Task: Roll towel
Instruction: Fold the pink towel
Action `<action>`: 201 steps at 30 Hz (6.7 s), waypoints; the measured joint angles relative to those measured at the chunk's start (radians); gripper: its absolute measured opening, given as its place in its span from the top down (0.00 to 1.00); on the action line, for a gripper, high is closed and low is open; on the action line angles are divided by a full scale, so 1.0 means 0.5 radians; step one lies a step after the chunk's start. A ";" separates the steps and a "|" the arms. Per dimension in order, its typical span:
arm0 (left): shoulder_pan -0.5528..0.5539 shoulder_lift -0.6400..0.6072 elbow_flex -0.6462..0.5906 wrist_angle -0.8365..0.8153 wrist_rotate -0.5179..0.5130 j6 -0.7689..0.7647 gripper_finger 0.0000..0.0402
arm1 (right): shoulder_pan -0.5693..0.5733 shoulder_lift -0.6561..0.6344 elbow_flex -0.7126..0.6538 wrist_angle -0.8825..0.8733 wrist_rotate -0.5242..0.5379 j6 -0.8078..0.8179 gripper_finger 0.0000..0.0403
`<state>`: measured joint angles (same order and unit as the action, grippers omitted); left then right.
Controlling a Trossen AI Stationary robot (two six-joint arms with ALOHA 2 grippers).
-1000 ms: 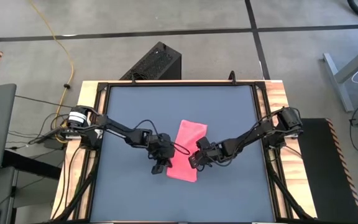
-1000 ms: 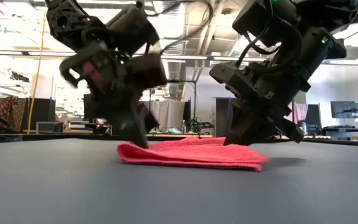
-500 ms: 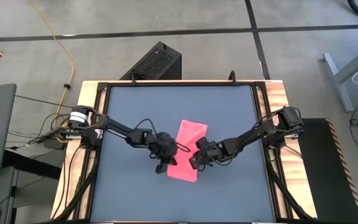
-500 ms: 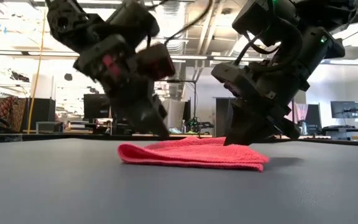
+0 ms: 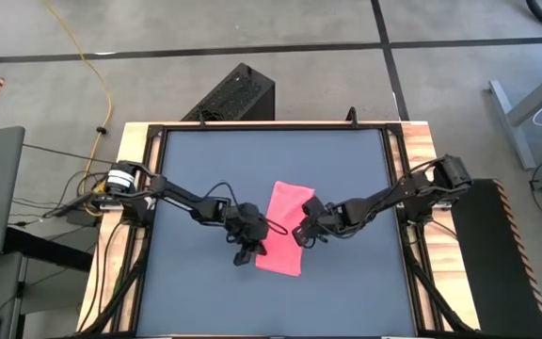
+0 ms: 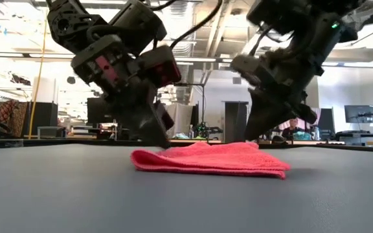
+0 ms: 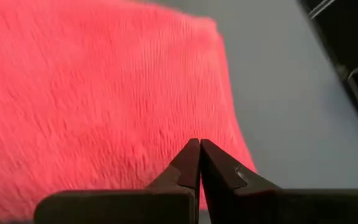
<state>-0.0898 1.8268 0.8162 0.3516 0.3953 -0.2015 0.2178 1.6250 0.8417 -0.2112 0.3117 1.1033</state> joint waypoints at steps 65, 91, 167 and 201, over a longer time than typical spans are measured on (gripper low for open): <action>0.180 0.105 0.062 -0.131 -0.207 -0.223 1.00 | 0.217 0.203 0.009 0.170 -0.166 0.255 0.95; 0.179 0.105 0.062 -0.090 -0.201 -0.285 1.00 | 0.216 0.085 0.001 0.132 -0.201 0.170 0.95; 0.722 0.336 0.490 -0.225 -0.067 -0.107 1.00 | -0.302 -0.095 0.003 -0.261 0.065 -0.159 0.94; 0.880 0.405 0.591 -0.410 -0.174 -0.324 1.00 | -0.313 -0.098 -0.354 0.188 0.108 -0.017 0.94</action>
<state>0.3500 2.0293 1.1118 0.1468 0.3082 -0.3634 0.0615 1.5761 0.6647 -0.1172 0.3656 1.0947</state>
